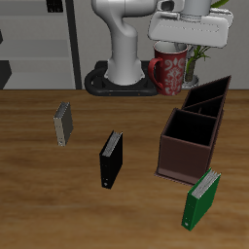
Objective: Place the red mug into the left desk caddy's right compartment
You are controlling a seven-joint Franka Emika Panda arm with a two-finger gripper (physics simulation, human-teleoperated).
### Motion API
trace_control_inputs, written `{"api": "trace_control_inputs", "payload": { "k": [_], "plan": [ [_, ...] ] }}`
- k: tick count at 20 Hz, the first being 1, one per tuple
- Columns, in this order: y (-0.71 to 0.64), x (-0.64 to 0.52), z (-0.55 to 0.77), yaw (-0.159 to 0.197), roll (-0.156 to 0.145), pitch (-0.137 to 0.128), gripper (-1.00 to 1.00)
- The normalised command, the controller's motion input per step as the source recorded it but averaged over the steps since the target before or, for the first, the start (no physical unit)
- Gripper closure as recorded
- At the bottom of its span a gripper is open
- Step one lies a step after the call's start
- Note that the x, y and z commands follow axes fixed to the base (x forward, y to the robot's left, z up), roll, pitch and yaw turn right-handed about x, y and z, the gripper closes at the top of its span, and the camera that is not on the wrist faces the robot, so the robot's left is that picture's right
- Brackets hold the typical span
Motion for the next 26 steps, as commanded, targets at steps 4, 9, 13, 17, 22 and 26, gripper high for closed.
{"api": "trace_control_inputs", "payload": {
  "k": [4, 9, 13, 17, 22, 26],
  "plan": [
    [0.26, 0.10, 0.03, 0.008, 0.016, -0.019, 1.00],
    [0.32, 0.20, -0.03, 0.021, 0.007, -0.002, 1.00],
    [0.19, 0.14, -0.06, -0.005, 0.007, 0.003, 1.00],
    [0.15, 0.11, -0.13, -0.007, 0.010, 0.031, 1.00],
    [0.16, 0.08, -0.17, 0.002, 0.008, 0.021, 1.00],
    [0.11, 0.02, -0.08, 0.009, 0.013, 0.003, 1.00]
  ]
}}
